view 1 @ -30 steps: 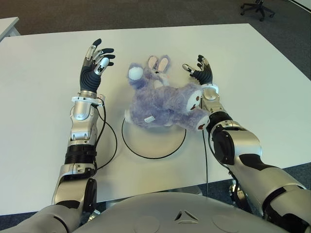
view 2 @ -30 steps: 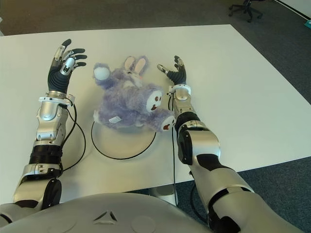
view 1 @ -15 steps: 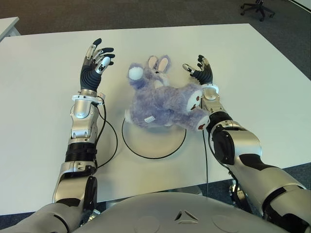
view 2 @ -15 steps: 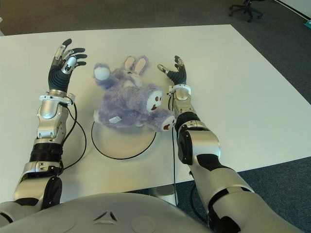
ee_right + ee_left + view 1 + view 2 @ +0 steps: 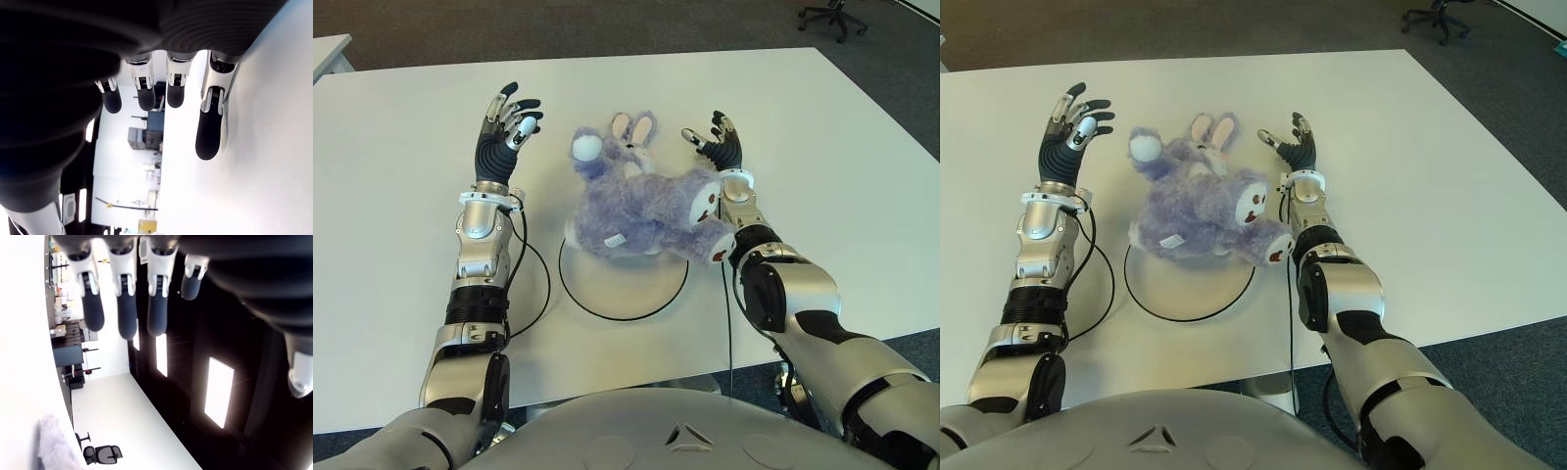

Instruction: Put the doll into the plate.

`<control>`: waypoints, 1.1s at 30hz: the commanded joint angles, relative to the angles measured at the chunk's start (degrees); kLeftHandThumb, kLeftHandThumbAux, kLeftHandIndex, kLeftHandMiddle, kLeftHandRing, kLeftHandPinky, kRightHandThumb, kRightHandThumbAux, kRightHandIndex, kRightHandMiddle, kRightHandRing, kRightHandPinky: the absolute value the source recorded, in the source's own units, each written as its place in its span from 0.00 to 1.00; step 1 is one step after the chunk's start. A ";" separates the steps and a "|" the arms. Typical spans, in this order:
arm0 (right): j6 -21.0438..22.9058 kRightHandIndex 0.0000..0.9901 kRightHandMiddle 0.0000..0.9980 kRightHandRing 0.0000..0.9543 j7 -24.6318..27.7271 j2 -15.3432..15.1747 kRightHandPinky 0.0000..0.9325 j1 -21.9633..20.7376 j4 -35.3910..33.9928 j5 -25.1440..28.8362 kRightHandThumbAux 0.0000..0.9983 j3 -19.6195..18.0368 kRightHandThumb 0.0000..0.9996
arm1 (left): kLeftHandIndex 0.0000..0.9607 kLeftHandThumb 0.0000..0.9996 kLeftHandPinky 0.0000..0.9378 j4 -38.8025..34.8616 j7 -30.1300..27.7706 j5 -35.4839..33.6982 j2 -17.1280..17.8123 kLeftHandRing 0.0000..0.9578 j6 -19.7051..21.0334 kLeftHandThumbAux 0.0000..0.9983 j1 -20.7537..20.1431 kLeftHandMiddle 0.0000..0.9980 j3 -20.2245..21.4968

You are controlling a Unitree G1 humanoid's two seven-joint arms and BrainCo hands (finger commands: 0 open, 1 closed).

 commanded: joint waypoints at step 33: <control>5.02 0.08 0.05 0.04 0.79 1.13 0.05 6.03 4.43 0.89 0.75 -0.58 0.09 | 0.13 0.00 0.34 9.10 3.31 0.61 -0.35 0.31 -1.05 0.47 -3.87 0.27 1.60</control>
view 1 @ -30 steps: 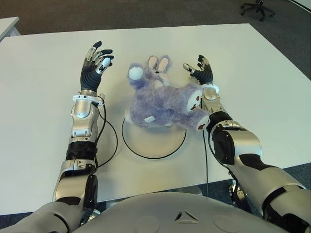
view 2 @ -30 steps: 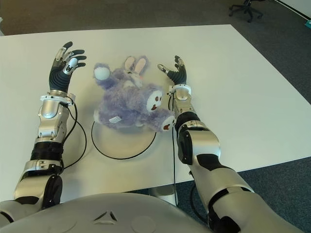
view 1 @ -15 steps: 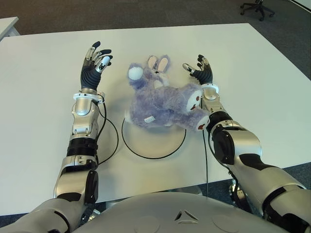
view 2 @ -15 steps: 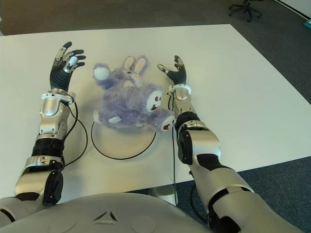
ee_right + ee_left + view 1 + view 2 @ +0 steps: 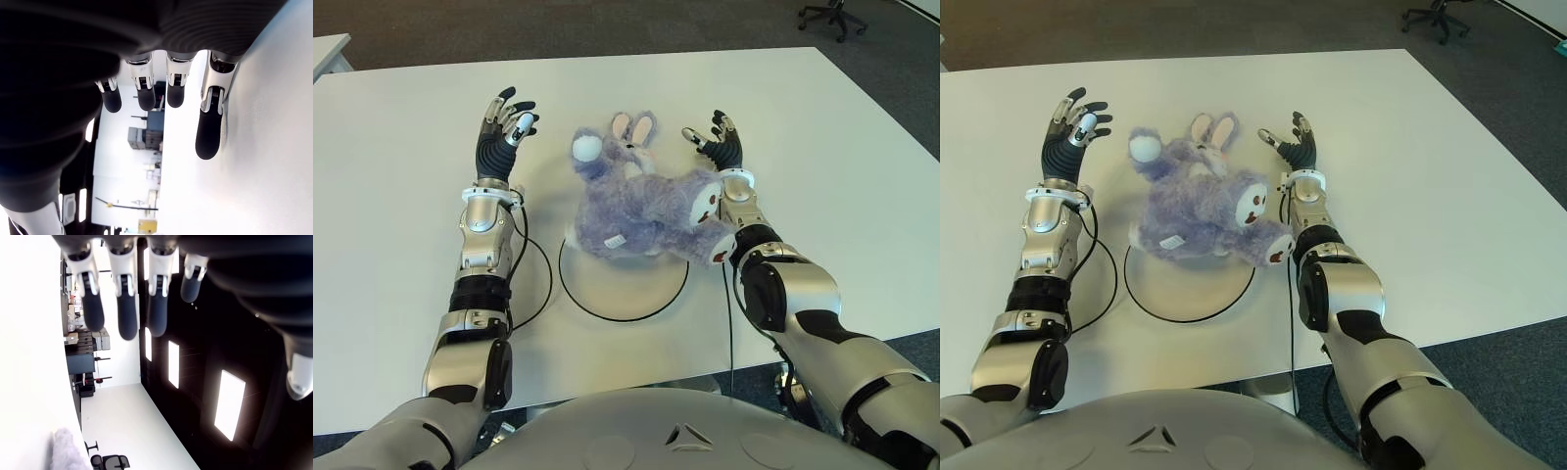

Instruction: Put the doll into the plate.

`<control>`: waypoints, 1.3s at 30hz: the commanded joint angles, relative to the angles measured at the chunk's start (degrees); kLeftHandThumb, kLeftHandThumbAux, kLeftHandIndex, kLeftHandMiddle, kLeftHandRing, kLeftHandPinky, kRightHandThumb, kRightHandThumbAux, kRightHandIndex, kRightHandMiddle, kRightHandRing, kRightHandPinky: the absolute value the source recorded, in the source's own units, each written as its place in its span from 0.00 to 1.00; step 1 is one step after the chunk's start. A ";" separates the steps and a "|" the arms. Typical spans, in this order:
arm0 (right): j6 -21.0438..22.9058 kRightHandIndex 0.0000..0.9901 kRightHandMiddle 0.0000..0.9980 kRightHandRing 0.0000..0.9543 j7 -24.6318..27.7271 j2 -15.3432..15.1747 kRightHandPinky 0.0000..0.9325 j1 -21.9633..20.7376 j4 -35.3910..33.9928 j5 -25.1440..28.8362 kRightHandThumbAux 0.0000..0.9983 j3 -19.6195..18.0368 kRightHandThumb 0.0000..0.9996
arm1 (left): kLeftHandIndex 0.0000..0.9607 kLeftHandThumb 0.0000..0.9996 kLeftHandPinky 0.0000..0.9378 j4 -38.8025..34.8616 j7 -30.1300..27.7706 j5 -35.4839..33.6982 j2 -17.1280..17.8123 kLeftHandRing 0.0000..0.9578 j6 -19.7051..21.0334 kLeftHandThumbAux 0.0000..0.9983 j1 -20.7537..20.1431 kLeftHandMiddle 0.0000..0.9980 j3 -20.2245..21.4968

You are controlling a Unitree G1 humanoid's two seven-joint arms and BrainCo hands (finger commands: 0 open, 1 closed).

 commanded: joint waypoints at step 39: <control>4.68 0.08 0.05 0.04 0.28 1.06 0.06 6.36 4.39 0.53 0.75 0.03 0.08 | 0.11 0.02 0.36 11.81 3.00 0.44 0.68 0.32 -2.42 0.52 -3.92 0.27 0.85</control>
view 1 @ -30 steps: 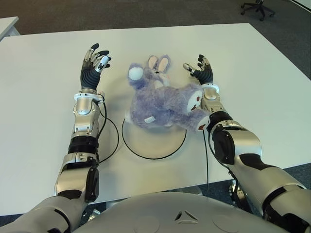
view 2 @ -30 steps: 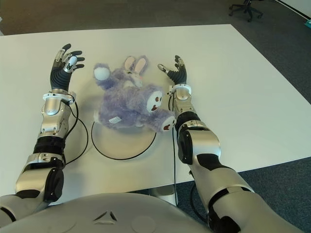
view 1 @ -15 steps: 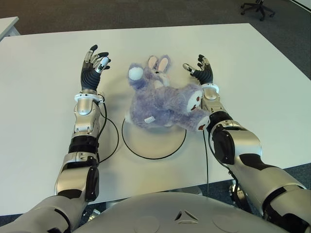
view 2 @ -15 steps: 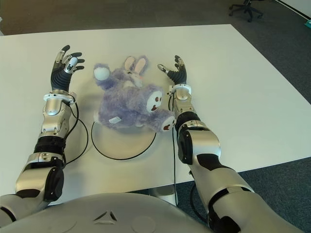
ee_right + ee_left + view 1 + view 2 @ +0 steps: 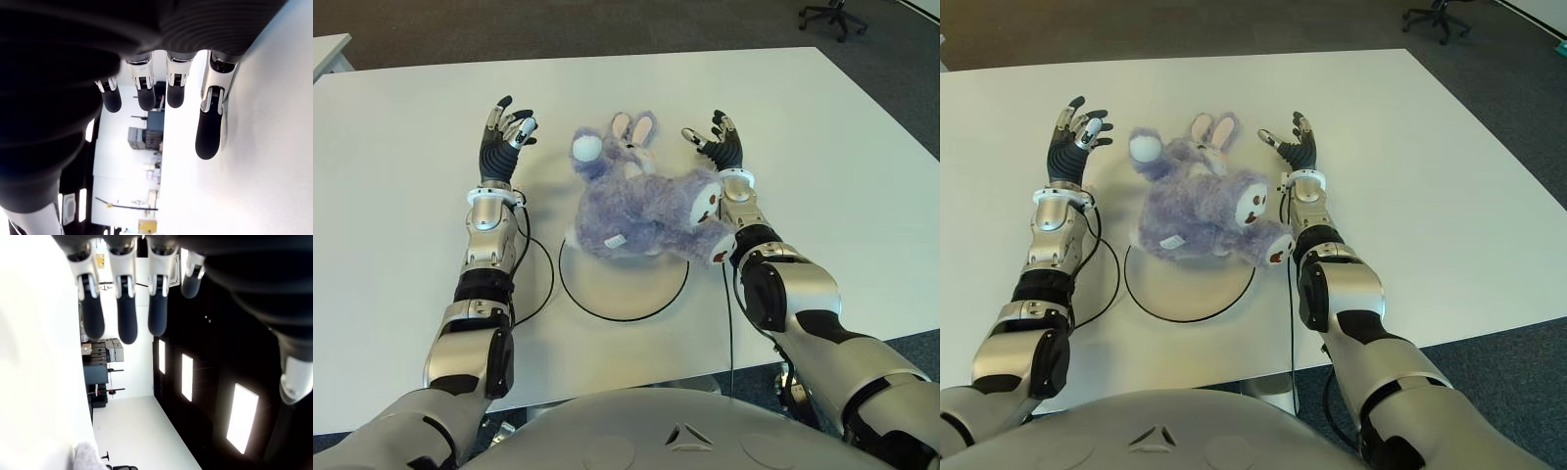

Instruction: Put the doll into the plate.

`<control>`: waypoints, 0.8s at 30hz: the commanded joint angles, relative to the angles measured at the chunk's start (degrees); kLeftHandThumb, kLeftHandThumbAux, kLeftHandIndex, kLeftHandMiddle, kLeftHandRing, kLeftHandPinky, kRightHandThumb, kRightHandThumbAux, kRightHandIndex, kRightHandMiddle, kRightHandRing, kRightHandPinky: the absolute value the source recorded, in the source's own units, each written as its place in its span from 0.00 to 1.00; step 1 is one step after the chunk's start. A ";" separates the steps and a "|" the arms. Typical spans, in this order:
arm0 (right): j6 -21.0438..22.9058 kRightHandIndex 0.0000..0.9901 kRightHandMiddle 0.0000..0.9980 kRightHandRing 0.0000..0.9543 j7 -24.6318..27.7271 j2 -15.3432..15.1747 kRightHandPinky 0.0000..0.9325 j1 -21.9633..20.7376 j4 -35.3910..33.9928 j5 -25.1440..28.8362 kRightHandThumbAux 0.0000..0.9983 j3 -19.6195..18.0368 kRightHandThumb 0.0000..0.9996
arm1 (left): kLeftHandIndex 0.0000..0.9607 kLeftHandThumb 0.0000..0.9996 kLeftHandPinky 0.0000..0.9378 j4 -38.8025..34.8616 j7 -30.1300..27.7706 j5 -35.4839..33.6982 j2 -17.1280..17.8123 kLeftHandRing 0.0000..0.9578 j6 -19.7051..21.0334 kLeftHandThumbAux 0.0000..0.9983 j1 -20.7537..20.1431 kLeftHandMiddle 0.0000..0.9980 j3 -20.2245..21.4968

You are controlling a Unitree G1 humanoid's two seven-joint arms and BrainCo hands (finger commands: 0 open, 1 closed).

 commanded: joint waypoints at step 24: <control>4.33 0.08 0.05 0.04 0.65 1.22 0.06 6.42 4.36 0.90 0.75 -0.39 0.09 | 0.11 0.01 0.35 13.90 1.46 -0.24 1.62 0.34 -0.86 0.51 -5.41 0.28 1.69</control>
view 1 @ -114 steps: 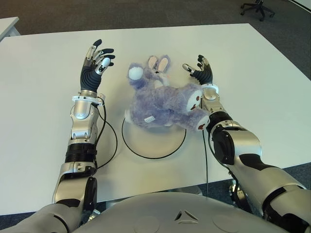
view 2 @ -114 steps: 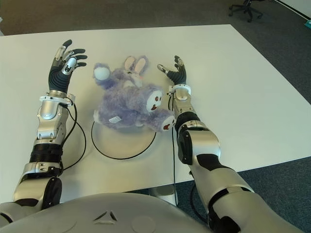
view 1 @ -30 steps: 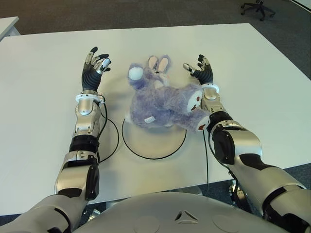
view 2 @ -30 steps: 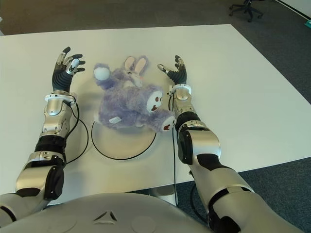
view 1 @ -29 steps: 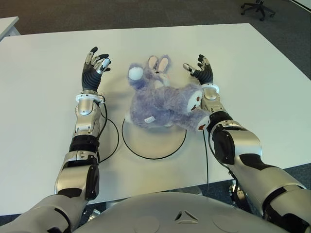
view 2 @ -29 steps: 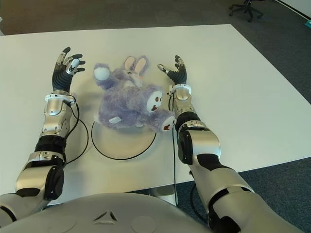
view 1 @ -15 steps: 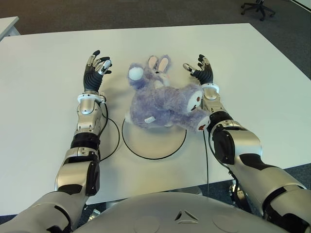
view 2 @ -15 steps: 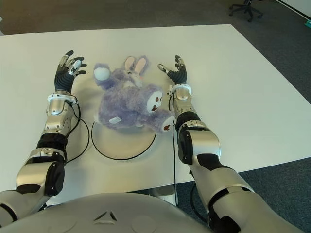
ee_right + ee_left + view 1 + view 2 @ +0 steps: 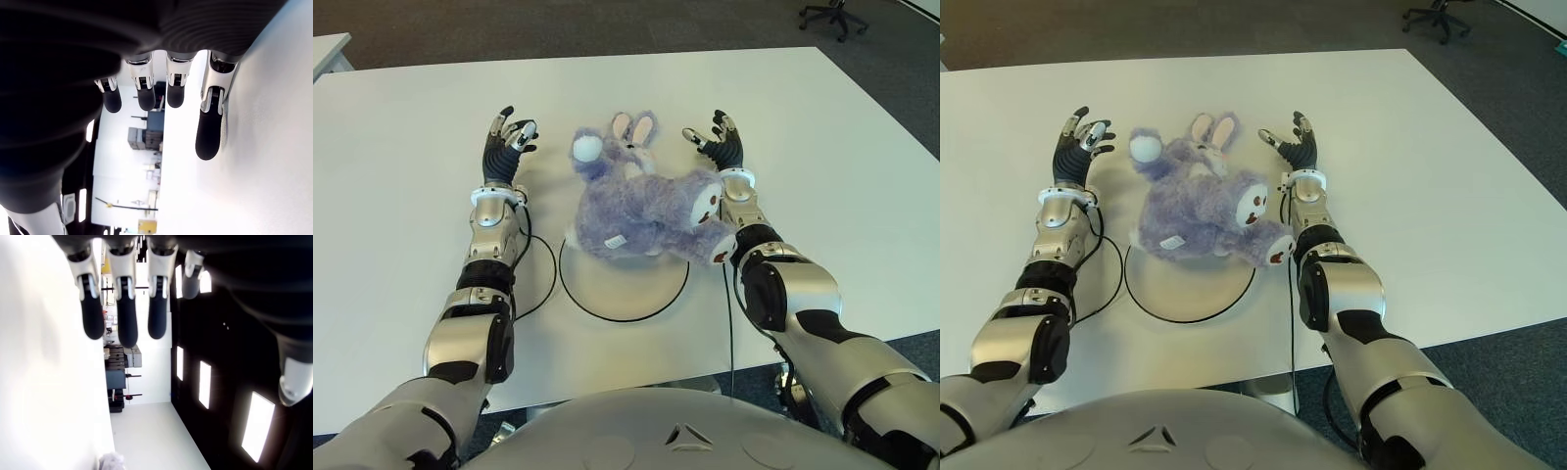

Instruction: Put the doll into the plate.

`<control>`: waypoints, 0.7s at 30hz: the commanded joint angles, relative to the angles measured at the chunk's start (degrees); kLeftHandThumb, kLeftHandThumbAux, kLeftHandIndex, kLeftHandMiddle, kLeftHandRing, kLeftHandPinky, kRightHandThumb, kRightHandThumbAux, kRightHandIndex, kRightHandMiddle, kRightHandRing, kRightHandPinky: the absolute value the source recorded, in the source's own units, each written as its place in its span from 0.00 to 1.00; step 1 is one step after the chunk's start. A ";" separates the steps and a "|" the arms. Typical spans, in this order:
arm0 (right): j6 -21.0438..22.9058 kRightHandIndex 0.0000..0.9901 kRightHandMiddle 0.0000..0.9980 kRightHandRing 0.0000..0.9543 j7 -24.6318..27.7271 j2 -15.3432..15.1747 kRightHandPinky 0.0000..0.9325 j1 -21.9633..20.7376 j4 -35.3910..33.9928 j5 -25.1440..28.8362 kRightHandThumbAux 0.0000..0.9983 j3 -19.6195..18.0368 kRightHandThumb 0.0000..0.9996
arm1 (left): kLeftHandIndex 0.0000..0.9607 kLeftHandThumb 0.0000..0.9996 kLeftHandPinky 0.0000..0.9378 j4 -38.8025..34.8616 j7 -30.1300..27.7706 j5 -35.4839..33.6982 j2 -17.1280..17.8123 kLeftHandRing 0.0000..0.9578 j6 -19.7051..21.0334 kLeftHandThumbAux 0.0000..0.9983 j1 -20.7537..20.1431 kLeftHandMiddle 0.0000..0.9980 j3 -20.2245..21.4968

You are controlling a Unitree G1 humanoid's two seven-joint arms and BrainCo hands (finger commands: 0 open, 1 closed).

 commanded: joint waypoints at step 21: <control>4.10 0.08 0.06 0.04 0.60 1.17 0.07 6.65 4.34 0.99 0.76 -0.50 0.09 | 0.14 0.00 0.32 14.85 1.45 -0.07 1.31 0.31 -2.12 0.49 -4.42 0.27 1.99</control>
